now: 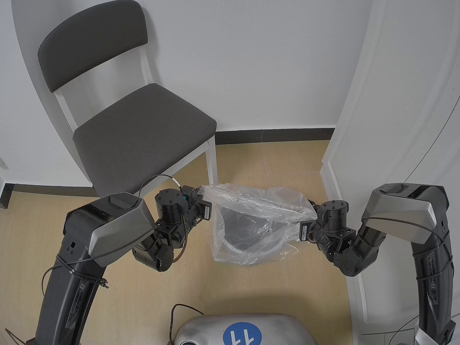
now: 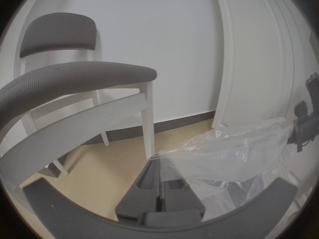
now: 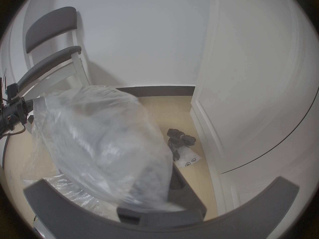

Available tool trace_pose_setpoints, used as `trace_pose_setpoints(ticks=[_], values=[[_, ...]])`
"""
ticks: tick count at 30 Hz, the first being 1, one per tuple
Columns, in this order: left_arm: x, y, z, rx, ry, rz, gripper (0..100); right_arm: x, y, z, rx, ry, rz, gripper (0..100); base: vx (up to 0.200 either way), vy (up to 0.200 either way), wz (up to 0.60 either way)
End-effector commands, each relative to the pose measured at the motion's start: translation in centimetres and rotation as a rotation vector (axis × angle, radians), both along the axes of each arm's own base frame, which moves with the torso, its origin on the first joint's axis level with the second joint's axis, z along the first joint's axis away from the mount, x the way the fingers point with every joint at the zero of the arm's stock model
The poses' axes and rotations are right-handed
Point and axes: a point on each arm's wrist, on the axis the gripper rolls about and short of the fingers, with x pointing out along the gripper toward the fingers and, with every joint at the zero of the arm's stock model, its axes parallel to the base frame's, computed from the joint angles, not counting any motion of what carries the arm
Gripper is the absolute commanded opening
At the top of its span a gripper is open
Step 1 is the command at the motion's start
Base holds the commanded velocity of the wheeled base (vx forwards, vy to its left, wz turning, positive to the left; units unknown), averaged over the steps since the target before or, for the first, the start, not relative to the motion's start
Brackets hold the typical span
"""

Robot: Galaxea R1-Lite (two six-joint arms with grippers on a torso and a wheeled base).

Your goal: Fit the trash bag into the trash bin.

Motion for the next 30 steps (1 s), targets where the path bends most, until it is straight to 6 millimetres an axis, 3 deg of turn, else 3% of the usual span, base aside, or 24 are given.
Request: trace_pose_setpoints(ticks=[1,11,16,20,27,30], values=[[-0.6,0.0,0.2,0.008,0.012,-0.006,0,-0.4,0.4,-0.9,-0.010,0.023,0.013,0,0.000,0.000,0.00],[-2.6,0.7,-0.2,0.127,0.041,-0.066,0,-1.8,2.6,-3.5,-0.053,0.078,0.045,0,0.000,0.000,0.00],[-2.6,0.7,-2.1,0.184,0.068,-0.068,0,-1.9,2.8,-5.2,-0.067,0.107,0.052,0,0.000,0.000,0.00],[-1.9,0.5,-3.4,0.185,0.067,-0.057,0,-1.7,2.8,-5.2,-0.064,0.100,0.048,0,0.000,0.000,0.00],[-1.2,0.5,-3.2,0.185,0.047,0.002,0,-1.0,2.0,-4.8,-0.062,0.085,0.022,0,0.000,0.000,0.00],[-0.8,2.1,-2.8,0.263,0.027,0.042,0,-0.7,1.2,-3.8,-0.090,0.066,0.002,0,0.000,0.000,0.00]])
